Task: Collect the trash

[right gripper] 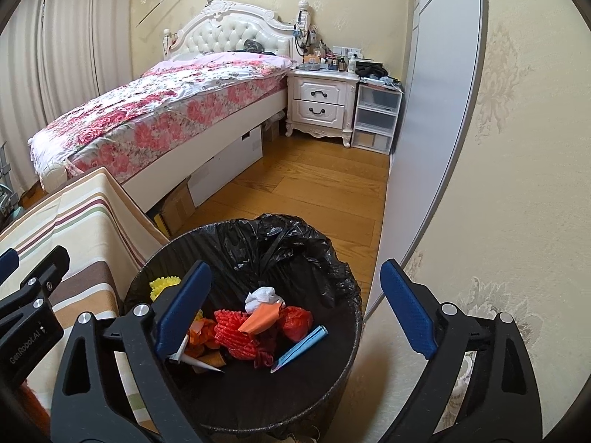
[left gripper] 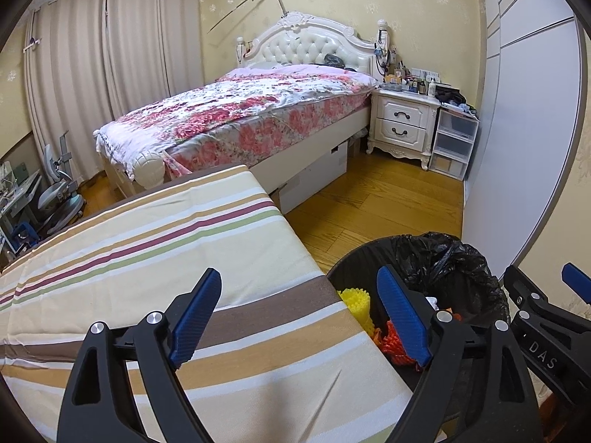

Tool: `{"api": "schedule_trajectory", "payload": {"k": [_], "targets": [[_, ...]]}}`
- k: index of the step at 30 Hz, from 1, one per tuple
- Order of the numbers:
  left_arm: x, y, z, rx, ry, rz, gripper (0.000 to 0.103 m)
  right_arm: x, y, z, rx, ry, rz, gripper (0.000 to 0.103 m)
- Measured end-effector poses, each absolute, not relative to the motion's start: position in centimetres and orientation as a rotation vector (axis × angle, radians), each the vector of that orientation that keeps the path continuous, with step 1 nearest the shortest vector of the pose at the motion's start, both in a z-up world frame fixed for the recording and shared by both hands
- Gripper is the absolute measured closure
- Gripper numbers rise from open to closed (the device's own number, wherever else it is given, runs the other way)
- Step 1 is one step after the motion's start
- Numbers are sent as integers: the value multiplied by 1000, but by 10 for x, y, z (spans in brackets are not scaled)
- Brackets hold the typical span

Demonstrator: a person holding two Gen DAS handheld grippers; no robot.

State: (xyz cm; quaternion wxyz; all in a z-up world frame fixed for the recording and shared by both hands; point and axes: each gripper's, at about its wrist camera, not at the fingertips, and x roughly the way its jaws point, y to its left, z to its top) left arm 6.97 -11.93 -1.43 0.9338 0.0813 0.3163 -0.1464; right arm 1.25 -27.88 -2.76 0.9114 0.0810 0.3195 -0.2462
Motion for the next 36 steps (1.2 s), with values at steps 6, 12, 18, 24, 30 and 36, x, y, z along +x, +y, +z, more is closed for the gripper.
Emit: {"api": "schedule_trajectory", "payload": {"k": [6, 12, 18, 24, 30, 36], "targets": [[54, -106, -10, 163, 629, -283, 19, 2, -261, -26, 143, 662, -468, 12], [33, -85, -6, 154, 618, -255, 19, -14, -241, -22, 129, 655, -420, 12], [13, -61, 3, 123, 609, -221, 19, -30, -221, -12, 121, 632, -376, 12], [-6, -43, 10, 103, 596, -185, 19, -44, -204, -4, 107, 606, -329, 12], [-22, -28, 13, 99, 584, -143, 19, -54, -193, 0, 102, 586, -293, 12], [-23, -22, 12, 84, 590, -127, 19, -56, -189, 1, 98, 584, -278, 12]]}}
